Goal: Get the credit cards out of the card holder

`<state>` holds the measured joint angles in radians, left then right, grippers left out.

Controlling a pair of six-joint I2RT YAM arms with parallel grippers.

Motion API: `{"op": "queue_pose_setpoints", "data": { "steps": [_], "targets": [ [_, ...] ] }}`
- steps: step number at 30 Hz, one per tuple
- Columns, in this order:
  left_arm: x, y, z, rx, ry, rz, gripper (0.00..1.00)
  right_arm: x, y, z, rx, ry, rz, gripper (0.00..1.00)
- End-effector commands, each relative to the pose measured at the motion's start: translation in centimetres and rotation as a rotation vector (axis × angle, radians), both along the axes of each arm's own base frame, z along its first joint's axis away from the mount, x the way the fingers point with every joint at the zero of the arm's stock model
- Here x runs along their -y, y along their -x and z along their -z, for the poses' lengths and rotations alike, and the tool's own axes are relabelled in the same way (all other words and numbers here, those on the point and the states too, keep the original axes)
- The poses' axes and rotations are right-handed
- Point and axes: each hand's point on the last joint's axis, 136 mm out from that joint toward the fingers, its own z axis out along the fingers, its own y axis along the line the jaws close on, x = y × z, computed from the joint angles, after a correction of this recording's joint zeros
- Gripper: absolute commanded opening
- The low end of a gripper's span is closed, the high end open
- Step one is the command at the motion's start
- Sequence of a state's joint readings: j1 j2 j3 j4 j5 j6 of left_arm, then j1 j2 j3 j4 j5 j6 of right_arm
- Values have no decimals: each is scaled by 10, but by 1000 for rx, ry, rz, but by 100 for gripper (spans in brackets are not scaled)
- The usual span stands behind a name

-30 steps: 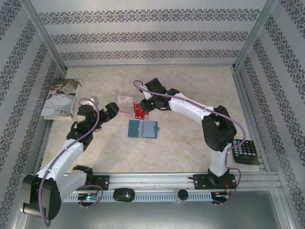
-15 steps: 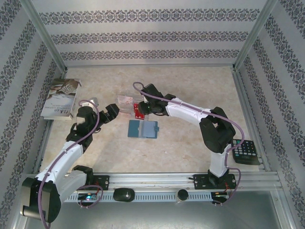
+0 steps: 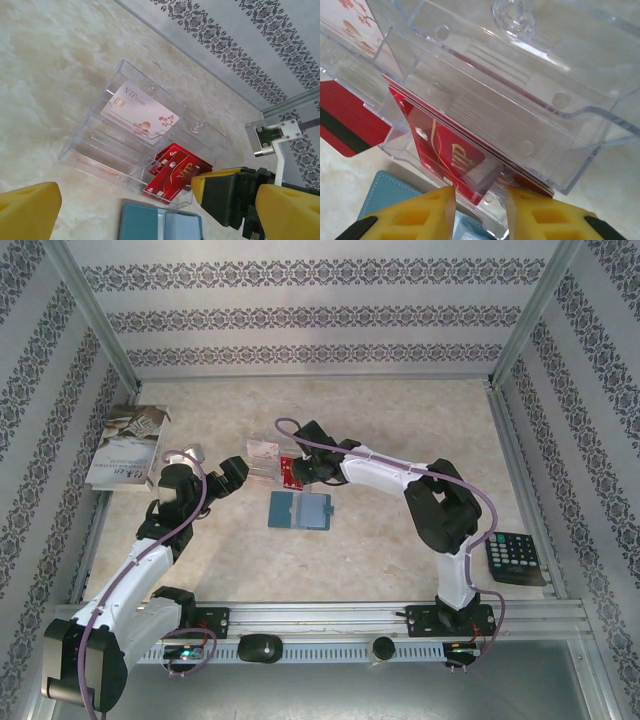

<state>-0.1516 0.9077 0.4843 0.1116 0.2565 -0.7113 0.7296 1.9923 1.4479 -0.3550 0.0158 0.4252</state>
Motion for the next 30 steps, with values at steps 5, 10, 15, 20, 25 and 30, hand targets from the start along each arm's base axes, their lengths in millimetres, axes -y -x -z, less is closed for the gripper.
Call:
{"op": "queue_pose_setpoints", "data": {
  "steps": [5,10,15,20,25,30],
  "targets": [
    [1,5,2,-1,-23,11,100,-5,-15,2,1,-18,44,35],
    [1,6,4,-7,-22,11,100,-16,-17,3,6,-38,10,33],
    [1,6,5,-8,-18,11,100,-23,-18,1,23,-81,-3,24],
    [2,7,6,-13,-17,15,100,-36,-11,-10,60,-159,-65,31],
    [2,7,7,-12,-16,18,100,-44,-7,-10,35,-193,-115,31],
    [3,7,6,-11,-13,23,100,-51,2,-21,39,-253,-181,32]
  ]
}}
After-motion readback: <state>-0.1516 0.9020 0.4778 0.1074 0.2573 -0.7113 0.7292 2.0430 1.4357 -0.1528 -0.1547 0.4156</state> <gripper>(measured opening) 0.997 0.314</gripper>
